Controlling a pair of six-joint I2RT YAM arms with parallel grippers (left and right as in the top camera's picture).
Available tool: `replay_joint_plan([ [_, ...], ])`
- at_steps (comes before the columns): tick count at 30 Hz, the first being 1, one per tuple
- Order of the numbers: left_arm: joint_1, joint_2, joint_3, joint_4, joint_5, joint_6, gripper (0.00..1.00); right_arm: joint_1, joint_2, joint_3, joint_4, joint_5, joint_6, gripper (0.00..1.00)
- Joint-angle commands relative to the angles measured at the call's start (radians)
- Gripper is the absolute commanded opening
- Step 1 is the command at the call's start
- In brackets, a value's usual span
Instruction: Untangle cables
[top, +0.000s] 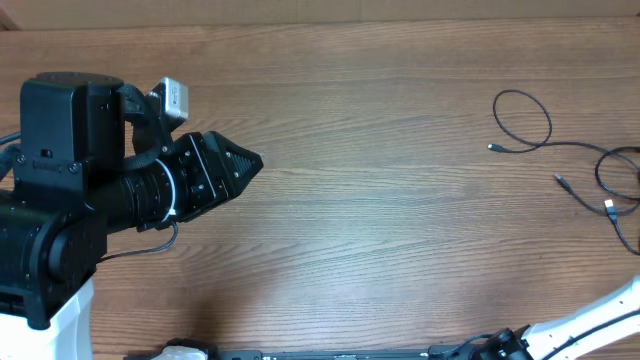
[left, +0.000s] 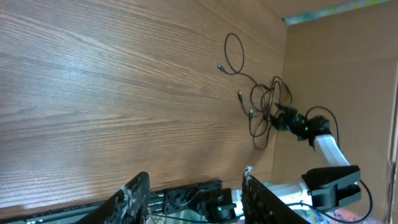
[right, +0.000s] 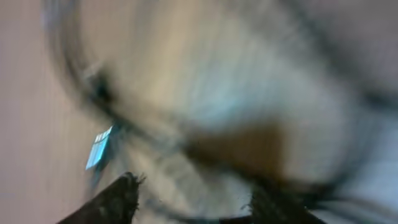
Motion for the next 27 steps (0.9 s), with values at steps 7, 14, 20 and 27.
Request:
replay_joint_plan([
  [7, 0.002, 0.001, -0.001, -0.002, -0.011, 0.051, 0.50, 0.237, -0.143, 0.016, -0.046, -0.159, -0.146, 0.68],
  [14, 0.002, 0.001, -0.001, -0.002, -0.034, 0.074, 0.56, 0.462, -0.145, 0.016, -0.089, -0.158, -0.146, 0.67],
  [20, 0.002, 0.001, -0.001, -0.002, -0.045, 0.102, 0.59, 0.667, -0.139, 0.016, -0.119, 0.011, -0.138, 0.66],
  [27, 0.002, 0.001, -0.001, -0.002, -0.042, 0.150, 0.59, 0.843, -0.135, 0.016, -0.101, 0.264, -0.135, 0.17],
])
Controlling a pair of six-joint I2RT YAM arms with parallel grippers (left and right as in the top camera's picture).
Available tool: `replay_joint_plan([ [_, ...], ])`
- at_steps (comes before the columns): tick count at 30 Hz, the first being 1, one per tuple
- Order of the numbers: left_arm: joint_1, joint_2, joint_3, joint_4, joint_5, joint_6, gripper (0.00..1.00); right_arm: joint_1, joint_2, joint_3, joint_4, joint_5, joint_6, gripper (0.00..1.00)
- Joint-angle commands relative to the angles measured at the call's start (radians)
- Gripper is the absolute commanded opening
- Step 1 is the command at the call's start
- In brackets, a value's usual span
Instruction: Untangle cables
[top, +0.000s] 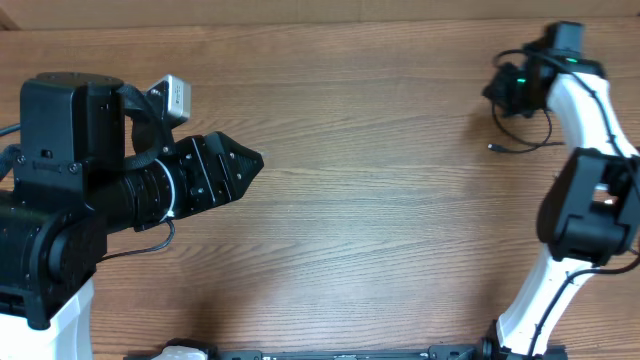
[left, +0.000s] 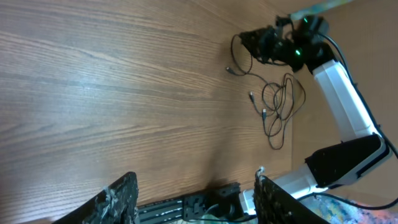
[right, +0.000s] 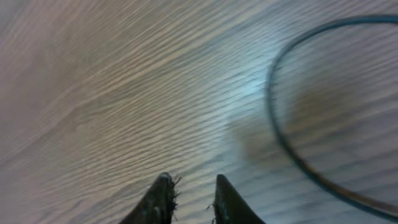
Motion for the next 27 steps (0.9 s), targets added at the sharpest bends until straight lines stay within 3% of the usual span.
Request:
replay_joint_plan([
  [1, 0.002, 0.001, -0.001, -0.002, -0.009, 0.054, 0.59, 0.040, -0.018, 0.015, 0.018, 0.201, -0.006, 0.16],
  [3, 0.002, 0.001, -0.001, -0.002, -0.009, 0.069, 0.59, 0.060, -0.015, 0.015, 0.028, 0.252, -0.006, 0.16],
  [5, 0.002, 0.001, -0.001, -0.002, -0.009, 0.071, 0.58, 0.066, -0.010, 0.015, 0.032, 0.274, -0.006, 0.04],
  [27, 0.002, 0.001, -0.001, -0.002, -0.002, 0.060, 0.58, 0.053, 0.131, 0.015, 0.084, 0.274, -0.010, 0.04],
])
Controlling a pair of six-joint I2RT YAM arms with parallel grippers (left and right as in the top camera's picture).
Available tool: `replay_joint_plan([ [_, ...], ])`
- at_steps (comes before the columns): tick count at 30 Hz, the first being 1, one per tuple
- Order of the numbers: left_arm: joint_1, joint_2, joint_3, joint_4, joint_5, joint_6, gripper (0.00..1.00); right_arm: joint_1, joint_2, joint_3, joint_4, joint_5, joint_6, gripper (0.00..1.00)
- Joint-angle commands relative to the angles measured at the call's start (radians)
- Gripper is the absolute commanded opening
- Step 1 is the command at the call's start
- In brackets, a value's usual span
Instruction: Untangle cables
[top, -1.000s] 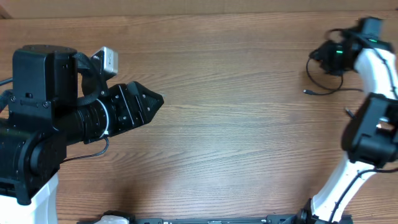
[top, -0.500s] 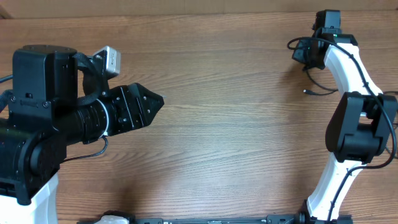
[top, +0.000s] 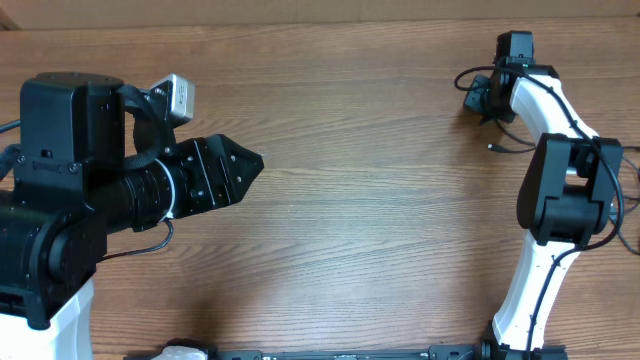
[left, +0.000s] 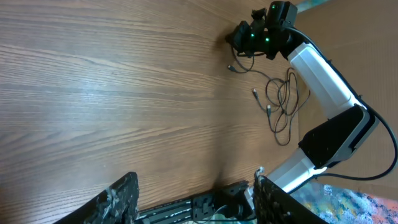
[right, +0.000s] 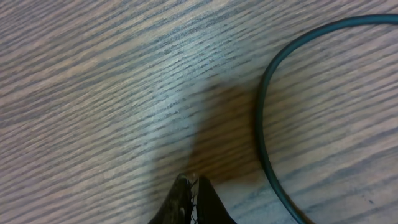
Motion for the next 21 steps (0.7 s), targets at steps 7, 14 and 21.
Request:
replay_joint_plan([
  [7, 0.002, 0.001, -0.001, -0.002, 0.005, 0.002, 0.58, -0.048, 0.009, 0.014, 0.005, 0.088, -0.005, 0.04],
  [14, 0.002, 0.001, -0.001, -0.002, 0.018, -0.016, 0.57, -0.103, 0.009, 0.013, 0.000, 0.095, -0.013, 0.04],
  [21, 0.002, 0.001, -0.001, -0.002, 0.017, -0.019, 0.56, -0.130, 0.009, -0.014, -0.021, 0.094, -0.054, 0.24],
])
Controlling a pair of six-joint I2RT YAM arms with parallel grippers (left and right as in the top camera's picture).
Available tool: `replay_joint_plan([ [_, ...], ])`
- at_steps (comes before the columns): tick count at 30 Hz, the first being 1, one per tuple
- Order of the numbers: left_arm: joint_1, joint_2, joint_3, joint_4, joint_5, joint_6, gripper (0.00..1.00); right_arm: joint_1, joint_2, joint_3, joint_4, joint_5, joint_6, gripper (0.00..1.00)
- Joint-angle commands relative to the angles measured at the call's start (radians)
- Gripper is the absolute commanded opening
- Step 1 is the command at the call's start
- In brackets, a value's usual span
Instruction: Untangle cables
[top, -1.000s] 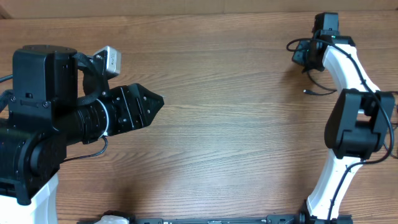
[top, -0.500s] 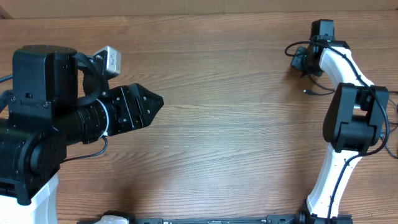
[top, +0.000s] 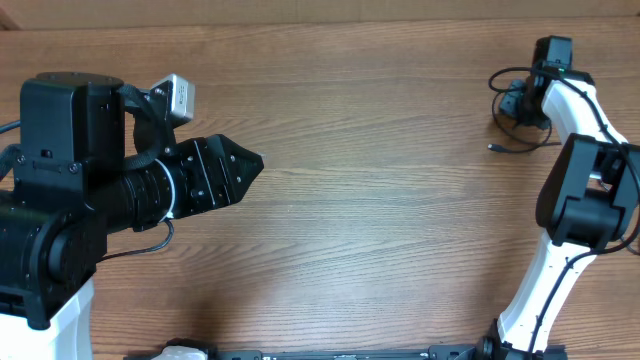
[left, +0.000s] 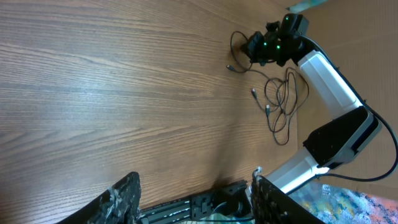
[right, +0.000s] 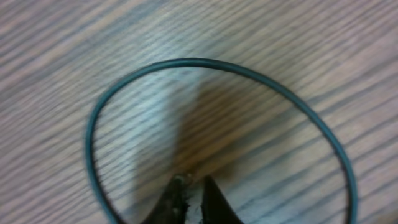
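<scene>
A thin dark cable loop (right: 186, 60) lies on the wooden table, and the tips of my right gripper (right: 193, 186) stand inside it, parted by a narrow gap with nothing between them. From overhead, the right gripper (top: 512, 100) is at the far right back, above a cable plug (top: 492, 148). The left wrist view shows the cable tangle (left: 283, 106) lying beside the right arm. My left gripper (left: 196, 202) is open and empty, far from the cables, over the table's left side (top: 245, 162).
The white right arm (top: 575, 150) reaches up along the table's right edge and covers part of the cables from overhead. The bulky black left arm (top: 70, 190) fills the left side. Bare wood (top: 380, 200) lies between the arms.
My right gripper has shifted right, from just left of the loop to inside it. Its tips, pressed together before, now show a slim gap. The left arm has not moved.
At first the right arm was low at the front right, its wrist view blurred, and the cables lay untouched. Then the gripper was at the loop at the back right, slightly open. Later it stood shut just left of the loop, and now its tips are inside it.
</scene>
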Motion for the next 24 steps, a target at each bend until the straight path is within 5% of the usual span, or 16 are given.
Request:
replay_joint_plan([
  [1, 0.002, 0.001, -0.001, -0.002, 0.012, -0.016, 0.56, 0.000, 0.009, -0.015, -0.014, 0.012, -0.034, 0.28],
  [5, 0.002, 0.001, -0.001, -0.002, 0.012, -0.014, 0.56, 0.012, 0.009, -0.015, -0.041, 0.011, -0.035, 0.42],
  [13, 0.002, 0.001, -0.001, -0.002, 0.012, 0.007, 0.57, 0.013, 0.009, -0.031, -0.118, 0.011, 0.135, 0.43],
  [21, 0.002, 0.001, -0.001, -0.002, 0.011, 0.032, 0.57, 0.006, 0.009, -0.037, -0.133, 0.013, 0.139, 0.49],
  [22, 0.002, 0.001, -0.001, -0.002, 0.011, 0.032, 0.58, 0.003, 0.009, -0.037, -0.126, 0.013, 0.144, 0.44],
  [24, 0.002, 0.001, -0.001, -0.002, 0.011, 0.031, 0.59, -0.006, 0.008, -0.037, -0.105, 0.012, 0.166, 0.04],
])
